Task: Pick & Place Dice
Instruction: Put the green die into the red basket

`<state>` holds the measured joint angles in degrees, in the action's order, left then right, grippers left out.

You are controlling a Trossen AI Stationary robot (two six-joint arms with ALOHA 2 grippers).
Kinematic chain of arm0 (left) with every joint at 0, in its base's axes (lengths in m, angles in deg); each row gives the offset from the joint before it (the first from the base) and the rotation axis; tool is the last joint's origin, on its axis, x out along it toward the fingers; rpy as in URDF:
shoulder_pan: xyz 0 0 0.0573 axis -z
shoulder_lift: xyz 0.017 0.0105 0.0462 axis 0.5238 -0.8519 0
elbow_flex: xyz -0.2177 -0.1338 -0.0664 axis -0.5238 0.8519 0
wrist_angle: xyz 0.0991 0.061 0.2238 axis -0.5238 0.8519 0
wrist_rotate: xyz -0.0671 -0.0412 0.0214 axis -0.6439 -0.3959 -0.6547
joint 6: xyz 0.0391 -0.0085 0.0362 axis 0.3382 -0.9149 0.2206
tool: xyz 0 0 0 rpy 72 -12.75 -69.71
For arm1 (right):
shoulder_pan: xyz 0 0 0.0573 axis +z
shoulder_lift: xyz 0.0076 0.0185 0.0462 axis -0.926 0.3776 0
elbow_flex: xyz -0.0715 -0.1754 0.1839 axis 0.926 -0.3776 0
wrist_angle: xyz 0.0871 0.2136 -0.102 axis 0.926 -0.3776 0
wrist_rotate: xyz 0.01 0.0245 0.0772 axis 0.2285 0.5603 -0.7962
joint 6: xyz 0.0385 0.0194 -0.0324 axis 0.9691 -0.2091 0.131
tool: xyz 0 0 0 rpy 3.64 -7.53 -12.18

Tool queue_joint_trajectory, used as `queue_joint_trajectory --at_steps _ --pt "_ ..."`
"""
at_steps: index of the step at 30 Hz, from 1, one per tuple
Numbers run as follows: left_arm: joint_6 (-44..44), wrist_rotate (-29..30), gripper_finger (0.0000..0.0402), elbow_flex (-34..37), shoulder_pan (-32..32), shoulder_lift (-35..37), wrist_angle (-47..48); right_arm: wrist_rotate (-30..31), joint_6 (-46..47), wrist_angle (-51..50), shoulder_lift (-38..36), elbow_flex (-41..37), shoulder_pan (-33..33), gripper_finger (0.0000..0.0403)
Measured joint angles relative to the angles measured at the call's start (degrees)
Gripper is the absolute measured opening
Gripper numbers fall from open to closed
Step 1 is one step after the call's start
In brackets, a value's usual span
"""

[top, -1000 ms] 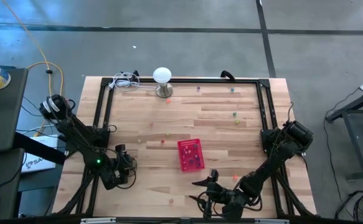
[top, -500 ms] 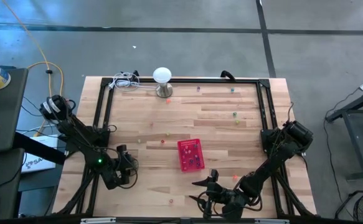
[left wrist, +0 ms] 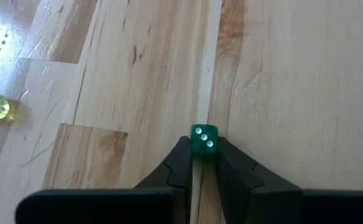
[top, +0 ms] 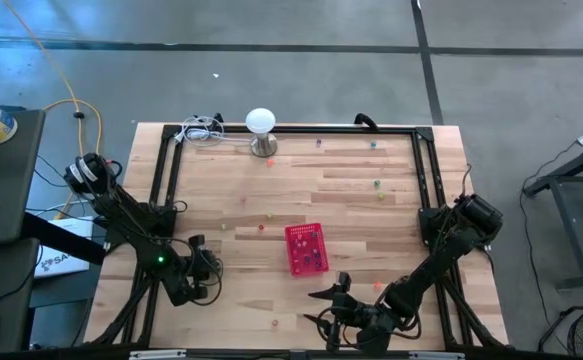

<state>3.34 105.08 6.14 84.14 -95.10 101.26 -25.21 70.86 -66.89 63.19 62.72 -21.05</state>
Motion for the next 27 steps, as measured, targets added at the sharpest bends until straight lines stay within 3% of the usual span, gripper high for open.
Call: queue_joint_trajectory --at_steps 10,15,22,24,27 --pt "3.24 3.54 0.0052 0.22 -0.27 -0.16 -4.14 0.00 0.00 0.00 0.00 0.00 -0.01 0.0231" --pt "7.67 7.63 0.0041 0.24 -4.78 -0.24 -10.86 0.00 -0.01 0.00 0.00 0.01 -0.07 0.0231" --pt "21.43 11.63 0.0040 0.22 -17.09 -0.20 -36.93 0.04 -0.03 0.01 0.00 0.00 -0.07 0.0231" --pt "26.98 9.46 0.0039 0.20 -20.47 -0.16 -46.47 0.04 -0.05 0.02 0.00 0.01 -0.07 0.0231" --pt "34.42 1.62 0.0039 0.12 -25.37 -0.42 -57.85 0.06 -0.06 0.02 0.00 0.00 -0.04 0.0231"
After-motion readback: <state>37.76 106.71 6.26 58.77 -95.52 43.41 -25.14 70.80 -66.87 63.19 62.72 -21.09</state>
